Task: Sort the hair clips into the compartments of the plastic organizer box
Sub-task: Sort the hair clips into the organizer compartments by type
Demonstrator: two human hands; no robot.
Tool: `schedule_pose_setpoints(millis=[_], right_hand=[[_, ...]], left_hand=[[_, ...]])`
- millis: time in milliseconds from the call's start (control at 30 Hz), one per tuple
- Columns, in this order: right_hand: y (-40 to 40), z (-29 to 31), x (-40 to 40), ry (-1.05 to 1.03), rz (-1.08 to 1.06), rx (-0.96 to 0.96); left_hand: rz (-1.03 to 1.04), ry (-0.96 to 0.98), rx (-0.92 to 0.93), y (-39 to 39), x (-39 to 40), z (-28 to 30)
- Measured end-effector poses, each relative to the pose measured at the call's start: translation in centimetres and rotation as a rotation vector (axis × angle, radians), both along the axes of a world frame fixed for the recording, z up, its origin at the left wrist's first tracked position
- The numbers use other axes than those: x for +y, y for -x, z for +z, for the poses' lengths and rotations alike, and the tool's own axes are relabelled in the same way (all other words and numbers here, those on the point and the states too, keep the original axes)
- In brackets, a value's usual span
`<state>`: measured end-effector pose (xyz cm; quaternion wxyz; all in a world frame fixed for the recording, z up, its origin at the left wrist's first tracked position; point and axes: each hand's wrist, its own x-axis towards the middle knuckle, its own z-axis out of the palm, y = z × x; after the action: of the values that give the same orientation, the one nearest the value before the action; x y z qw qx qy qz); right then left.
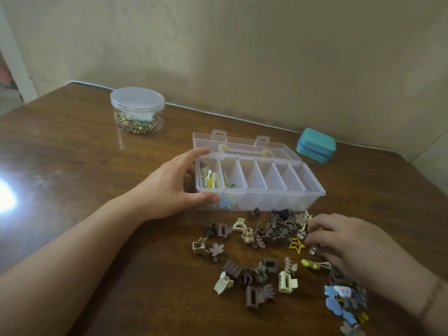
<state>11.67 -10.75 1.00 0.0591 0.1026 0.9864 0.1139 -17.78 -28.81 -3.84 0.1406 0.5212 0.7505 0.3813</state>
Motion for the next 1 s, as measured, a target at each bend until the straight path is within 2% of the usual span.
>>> schedule_pose_setpoints(millis=[100,267,333,500,567,633,700,867,1000], right_hand=[[0.2,0.5,0.0,0.091,0.049,0.15],[3.2,2.9,-0.7,0.731,-0.071,0.554],[6.0,3.6,-0.8,0.824,-0.078,0.701],[13.9,3.1,-1.9,0.835,-0.086,0.774],[15.6,2.0,-2.2,0.807,-0.114,0.677],[16.0,1.2,-2.2,0.706,-0.101,0.5],[15.4,1.1,-1.9,0.646,-0.076,0.437],[10.2,3.4,-0.1,0.505,0.064,0.574],[4.7,3.1,1.2,0.339,0.101,0.351]], left_hand=[[0.0,-0.006,-0.005,0.0,-0.1,0.0],[-0.008,-0.007,-0.004,0.0,-0.1,0.0],[-0.007,-0.003,-0.004,0.0,0.0,0.0],[-0.02,-0.008,-0.018,0.1,0.0,-0.1],[-0.023,-0.015,-0.015,0.1,-0.1,-0.1],[-0.027,-0.025,-0.01,0.1,-0.1,-0.2],[-0.029,-0.033,-0.006,0.2,-0.1,-0.2],[-0.018,-0.021,0.008,0.3,0.0,-0.4],[-0.009,-0.016,-0.001,0.2,-0.1,-0.2]])
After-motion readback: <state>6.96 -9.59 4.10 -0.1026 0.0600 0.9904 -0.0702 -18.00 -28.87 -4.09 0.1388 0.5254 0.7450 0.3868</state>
